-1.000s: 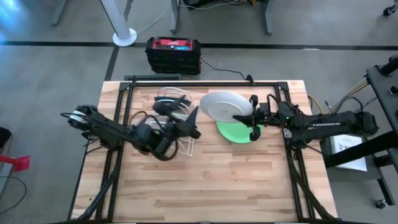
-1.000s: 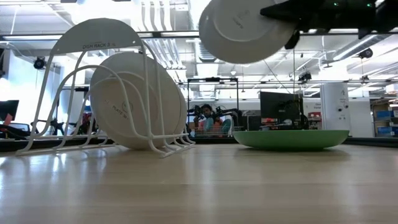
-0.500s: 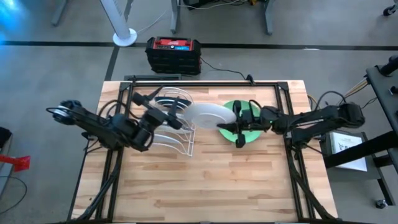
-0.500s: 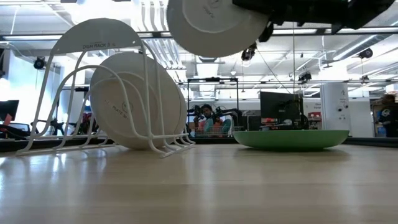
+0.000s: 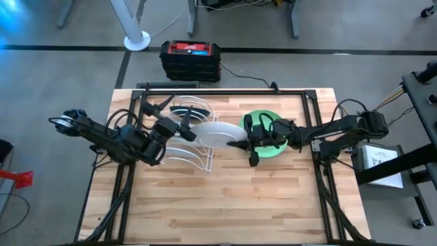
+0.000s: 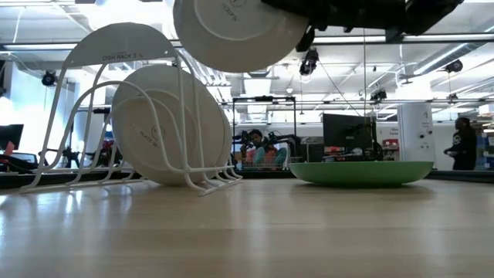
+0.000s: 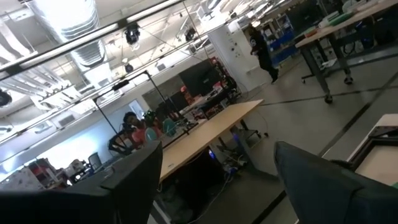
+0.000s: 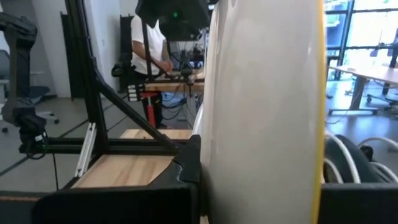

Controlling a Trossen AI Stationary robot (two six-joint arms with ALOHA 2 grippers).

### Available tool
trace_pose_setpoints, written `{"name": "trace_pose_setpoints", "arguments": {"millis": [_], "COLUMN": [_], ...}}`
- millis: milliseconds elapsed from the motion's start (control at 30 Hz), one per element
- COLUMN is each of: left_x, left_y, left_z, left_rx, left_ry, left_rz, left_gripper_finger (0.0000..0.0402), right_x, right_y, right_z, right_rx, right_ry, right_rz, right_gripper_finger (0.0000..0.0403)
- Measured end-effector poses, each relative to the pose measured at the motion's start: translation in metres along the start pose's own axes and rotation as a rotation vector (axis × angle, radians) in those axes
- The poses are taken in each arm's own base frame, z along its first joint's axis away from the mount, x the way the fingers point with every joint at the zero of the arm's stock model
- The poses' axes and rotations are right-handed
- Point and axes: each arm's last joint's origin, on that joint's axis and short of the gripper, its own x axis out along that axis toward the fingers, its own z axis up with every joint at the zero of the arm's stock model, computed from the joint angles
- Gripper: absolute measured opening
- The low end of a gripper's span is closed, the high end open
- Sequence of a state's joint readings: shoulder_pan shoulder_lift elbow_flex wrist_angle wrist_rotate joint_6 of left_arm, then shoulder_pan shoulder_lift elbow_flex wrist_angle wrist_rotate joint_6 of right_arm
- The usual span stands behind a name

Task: Sort dishes
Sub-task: Put the yellow pattern plate in the dish rack

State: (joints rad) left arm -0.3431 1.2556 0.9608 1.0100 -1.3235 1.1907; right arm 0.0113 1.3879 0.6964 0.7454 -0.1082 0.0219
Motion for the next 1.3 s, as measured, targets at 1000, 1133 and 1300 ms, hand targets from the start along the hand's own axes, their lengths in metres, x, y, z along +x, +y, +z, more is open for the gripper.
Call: {"name": "trace_pose_setpoints", "arguments": {"millis": [1000, 1133, 1300], "left_x": [-0.001, -0.001, -0.002], "left_y": [-0.003, -0.005, -0.007], "left_z": [-0.004, -0.007, -0.01], "left_rx": [0.001, -0.004, -0.016], "left_ry": [0.007, 0.009, 0.01], "left_rz": [-0.002, -0.004, -0.007], "left_gripper_finger": [0.0296, 0.0296, 0.0296], "right_x": [0.017, 0.019, 0.023], "right_y": [0.002, 0.003, 0.002], "right_z": [-0.029, -0.036, -0.045], "right_rx": [0.016, 0.018, 0.028], "right_ry": [0.061, 0.074, 0.097], "right_rz": [0.015, 0.019, 0.019], "right_gripper_finger": [0.0024, 0.0024, 0.0024]}}
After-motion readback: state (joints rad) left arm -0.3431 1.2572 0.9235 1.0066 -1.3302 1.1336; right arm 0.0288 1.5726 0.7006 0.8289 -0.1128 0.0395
